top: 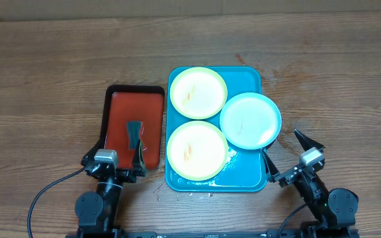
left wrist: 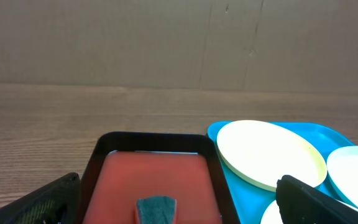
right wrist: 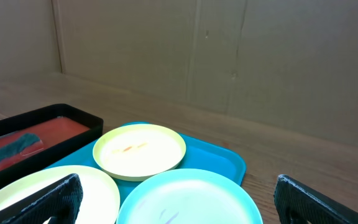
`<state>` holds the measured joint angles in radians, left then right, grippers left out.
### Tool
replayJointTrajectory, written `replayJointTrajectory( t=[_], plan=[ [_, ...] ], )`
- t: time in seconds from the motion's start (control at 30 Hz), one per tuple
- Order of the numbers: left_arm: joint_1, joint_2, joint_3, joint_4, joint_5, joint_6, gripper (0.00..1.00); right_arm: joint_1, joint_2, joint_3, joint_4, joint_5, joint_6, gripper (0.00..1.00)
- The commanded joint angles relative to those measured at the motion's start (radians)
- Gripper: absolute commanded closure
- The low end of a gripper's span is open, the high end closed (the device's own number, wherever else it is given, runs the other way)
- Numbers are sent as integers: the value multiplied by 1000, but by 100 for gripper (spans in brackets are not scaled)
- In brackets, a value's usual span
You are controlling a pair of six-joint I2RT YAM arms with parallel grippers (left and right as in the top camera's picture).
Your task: Clean dirty plates on tray and stack at the side
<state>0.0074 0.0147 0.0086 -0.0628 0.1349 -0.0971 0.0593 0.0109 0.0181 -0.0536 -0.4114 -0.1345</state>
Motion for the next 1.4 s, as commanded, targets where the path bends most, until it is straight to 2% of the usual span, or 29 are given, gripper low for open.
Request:
replayJointTrajectory(
  t=[0.0, 1.37],
  plan=[
    [5, -10, -4, -2, -5, 15, 0, -3, -8, -10, 3, -1, 3, 0],
    [5, -10, -4, 26, -5, 15, 0, -3, -8, -10, 3, -1, 3, 0]
  ],
)
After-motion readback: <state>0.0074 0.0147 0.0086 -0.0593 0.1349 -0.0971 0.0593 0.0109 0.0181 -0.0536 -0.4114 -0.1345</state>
